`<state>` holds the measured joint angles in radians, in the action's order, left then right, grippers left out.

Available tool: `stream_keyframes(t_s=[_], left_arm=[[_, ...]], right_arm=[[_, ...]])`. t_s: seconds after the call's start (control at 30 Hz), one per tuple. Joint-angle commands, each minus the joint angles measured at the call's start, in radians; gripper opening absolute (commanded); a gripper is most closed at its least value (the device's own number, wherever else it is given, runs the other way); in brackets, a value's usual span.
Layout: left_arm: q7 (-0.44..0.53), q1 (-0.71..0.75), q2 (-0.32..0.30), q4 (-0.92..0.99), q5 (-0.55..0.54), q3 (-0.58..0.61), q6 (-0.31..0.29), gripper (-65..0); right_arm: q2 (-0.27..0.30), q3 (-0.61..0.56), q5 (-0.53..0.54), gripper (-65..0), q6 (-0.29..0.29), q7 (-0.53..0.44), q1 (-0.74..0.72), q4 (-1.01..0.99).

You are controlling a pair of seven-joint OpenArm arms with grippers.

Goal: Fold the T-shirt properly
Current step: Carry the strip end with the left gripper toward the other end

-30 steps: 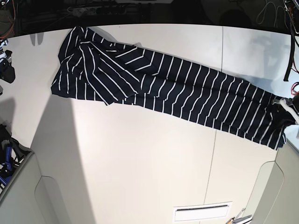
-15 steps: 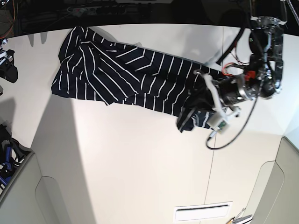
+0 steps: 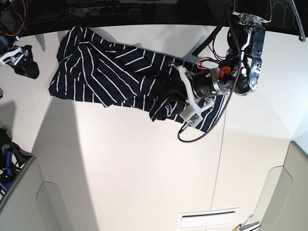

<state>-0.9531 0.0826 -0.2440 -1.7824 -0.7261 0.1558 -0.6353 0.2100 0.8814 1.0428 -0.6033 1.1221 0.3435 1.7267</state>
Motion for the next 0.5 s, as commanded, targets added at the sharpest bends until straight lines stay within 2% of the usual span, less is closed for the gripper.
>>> stream_keyframes(t_s=[0.0, 0.07, 0.13, 0.23, 0.37, 0.47], left_arm=[[0.022, -0.016, 0.0, -0.017, -0.026, 0.012, -0.005, -65.0], [0.021, -0.015, 0.0, -0.017, -0.023, 0.037, -0.005, -63.7], [0.021, -0.016, 0.0, -0.017, -0.023, 0.056, -0.005, -58.3], [0.022, -0.016, 0.0, -0.017, -0.024, 0.063, -0.005, -48.0], [0.025, -0.016, 0.0, -0.017, -0.038, 0.063, -0.005, -31.2], [0.025, -0.016, 0.0, -0.017, -0.098, 0.063, -0.005, -28.8]], right_arm=[[0.007, -0.006, 0.014, -29.6, -0.006, -0.019, -0.001, 0.016], [-0.009, -0.027, 0.011, -29.6, -0.006, -0.018, -0.002, 0.015], [-0.022, -0.047, 0.008, -29.6, -0.006, -0.018, -0.001, 0.015], [-0.031, -0.068, -0.015, -29.6, -0.006, -0.019, -0.002, 0.014], [-0.03, -0.07, -0.018, -29.6, -0.006, -0.02, -0.002, 0.014], [-0.03, -0.07, -0.047, -29.6, -0.005, -0.028, -0.002, 0.014]])
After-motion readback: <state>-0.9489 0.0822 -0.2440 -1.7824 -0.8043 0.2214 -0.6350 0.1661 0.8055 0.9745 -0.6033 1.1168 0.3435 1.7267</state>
